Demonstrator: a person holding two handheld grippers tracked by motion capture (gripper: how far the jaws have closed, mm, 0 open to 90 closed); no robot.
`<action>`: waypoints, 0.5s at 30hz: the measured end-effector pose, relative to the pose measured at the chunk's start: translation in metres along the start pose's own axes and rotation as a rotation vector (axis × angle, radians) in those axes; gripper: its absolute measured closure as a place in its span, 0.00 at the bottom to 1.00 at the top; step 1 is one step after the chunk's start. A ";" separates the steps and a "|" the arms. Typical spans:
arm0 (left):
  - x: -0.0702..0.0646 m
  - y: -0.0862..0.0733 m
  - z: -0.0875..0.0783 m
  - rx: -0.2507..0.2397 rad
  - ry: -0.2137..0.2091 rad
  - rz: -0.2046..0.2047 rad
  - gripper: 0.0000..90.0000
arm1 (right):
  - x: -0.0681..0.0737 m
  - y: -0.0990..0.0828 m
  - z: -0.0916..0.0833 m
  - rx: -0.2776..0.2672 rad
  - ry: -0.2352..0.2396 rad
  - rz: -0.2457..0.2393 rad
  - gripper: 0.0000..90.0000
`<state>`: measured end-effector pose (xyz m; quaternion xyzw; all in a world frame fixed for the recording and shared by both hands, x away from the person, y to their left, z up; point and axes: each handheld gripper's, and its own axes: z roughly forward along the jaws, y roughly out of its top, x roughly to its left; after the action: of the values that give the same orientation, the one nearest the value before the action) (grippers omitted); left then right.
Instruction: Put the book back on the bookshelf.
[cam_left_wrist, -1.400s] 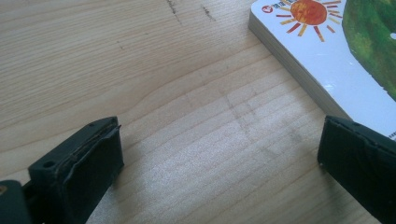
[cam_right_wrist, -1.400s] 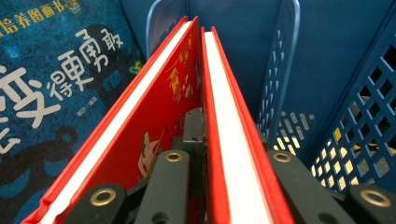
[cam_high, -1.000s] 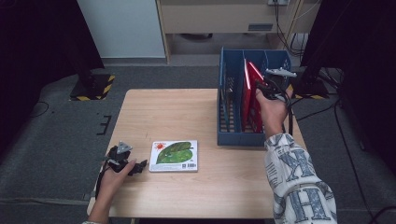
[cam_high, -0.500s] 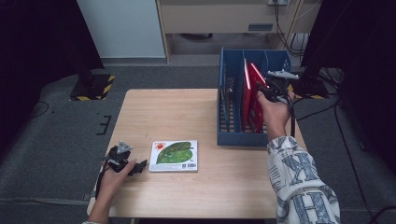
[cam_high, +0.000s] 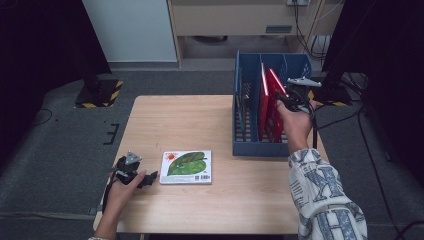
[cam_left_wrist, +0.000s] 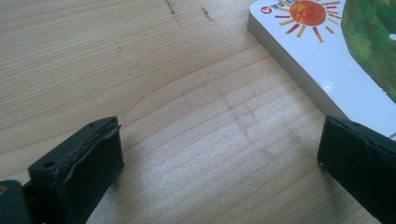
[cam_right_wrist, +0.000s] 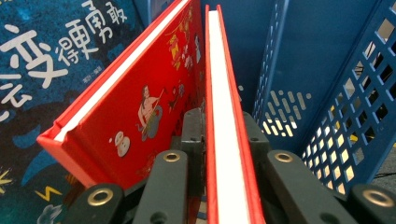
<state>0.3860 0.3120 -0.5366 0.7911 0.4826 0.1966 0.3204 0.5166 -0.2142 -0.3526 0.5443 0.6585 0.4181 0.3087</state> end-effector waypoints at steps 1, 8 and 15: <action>0.000 0.000 0.000 0.000 0.000 0.000 0.00 | 0.000 0.000 -0.001 0.002 0.001 -0.004 0.85; -0.001 0.000 0.000 0.003 -0.001 0.005 0.00 | 0.002 0.002 -0.007 -0.003 0.010 -0.013 0.83; -0.001 0.000 0.000 0.003 -0.002 0.006 0.00 | 0.006 0.012 -0.008 0.001 0.015 -0.049 0.84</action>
<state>0.3858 0.3114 -0.5365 0.7930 0.4803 0.1962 0.3192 0.5137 -0.2089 -0.3377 0.5250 0.6742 0.4139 0.3139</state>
